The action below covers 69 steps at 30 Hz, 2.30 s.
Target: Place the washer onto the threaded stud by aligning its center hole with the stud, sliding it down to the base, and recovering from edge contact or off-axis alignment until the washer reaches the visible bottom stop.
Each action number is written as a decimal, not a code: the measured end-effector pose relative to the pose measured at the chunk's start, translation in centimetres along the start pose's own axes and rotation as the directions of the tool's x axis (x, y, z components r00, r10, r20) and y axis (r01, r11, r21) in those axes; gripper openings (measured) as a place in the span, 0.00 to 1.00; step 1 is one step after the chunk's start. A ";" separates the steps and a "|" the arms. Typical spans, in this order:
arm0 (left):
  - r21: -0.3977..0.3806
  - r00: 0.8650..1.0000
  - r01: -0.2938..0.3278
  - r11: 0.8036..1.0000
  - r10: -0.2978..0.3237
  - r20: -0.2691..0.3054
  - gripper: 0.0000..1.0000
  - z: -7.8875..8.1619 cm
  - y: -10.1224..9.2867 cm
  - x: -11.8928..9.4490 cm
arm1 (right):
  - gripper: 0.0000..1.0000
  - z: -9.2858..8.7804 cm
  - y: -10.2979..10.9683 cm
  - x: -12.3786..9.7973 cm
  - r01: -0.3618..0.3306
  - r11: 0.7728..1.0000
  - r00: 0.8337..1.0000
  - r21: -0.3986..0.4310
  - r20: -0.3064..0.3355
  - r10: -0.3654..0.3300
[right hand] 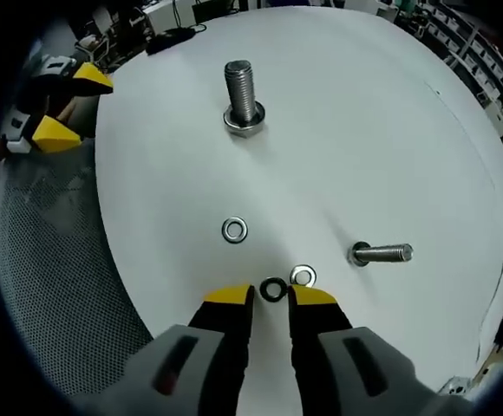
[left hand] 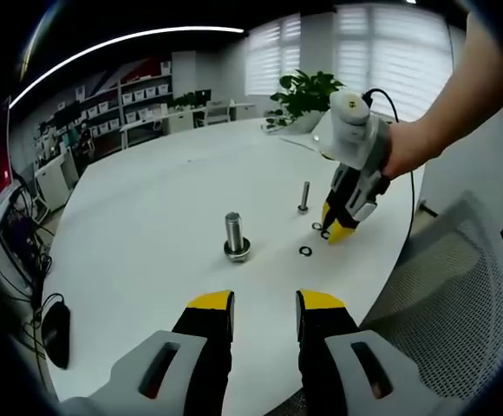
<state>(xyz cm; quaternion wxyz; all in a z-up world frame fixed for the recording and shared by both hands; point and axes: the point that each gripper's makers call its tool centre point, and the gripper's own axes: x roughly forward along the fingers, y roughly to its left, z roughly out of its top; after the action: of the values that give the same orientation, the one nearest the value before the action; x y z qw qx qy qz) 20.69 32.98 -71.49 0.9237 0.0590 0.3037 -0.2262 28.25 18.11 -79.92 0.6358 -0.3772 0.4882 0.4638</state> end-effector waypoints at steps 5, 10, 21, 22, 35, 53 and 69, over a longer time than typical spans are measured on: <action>0.001 1.000 0.002 1.000 -0.002 0.002 0.27 0.0 -0.1 -0.1 | 0.18 0.1 -0.1 0.1 -0.012 1.000 1.000 0.006 -0.026 0.013; 0.000 1.000 -0.002 1.000 0.002 0.002 0.26 0.0 0.0 -0.1 | 0.17 -0.1 0.0 0.2 -0.015 0.998 0.997 -0.056 -0.071 0.011; -0.002 1.000 -0.006 1.000 0.006 0.003 0.26 0.1 0.1 -0.1 | 0.18 -0.3 0.0 0.1 -0.056 0.981 0.998 -0.183 -0.047 0.048; -0.001 1.000 -0.007 1.000 0.007 0.001 0.26 0.0 0.1 -0.1 | 0.17 -0.3 0.0 0.1 -0.056 0.981 0.998 -0.184 -0.049 0.048; -0.003 1.000 -0.005 1.000 0.005 -0.005 0.26 0.0 0.2 0.1 | 0.15 -0.2 -0.2 0.1 -0.047 0.980 0.997 -0.192 -0.066 0.035; -0.007 1.000 -0.008 1.000 0.008 -0.005 0.26 -0.1 0.2 0.0 | 0.16 0.0 -0.2 0.2 -0.025 0.993 0.996 -0.113 -0.090 0.015; -0.012 1.000 -0.013 1.000 0.013 -0.002 0.26 -0.1 0.4 -0.1 | 0.14 0.0 -0.1 0.1 -0.025 0.994 0.998 -0.105 -0.068 0.018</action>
<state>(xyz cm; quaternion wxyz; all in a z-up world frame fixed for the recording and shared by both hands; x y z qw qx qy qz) 20.74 33.38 -71.52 0.9252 0.0557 0.3055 -0.2182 28.39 18.11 -80.05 0.5931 -0.4207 0.4879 0.4829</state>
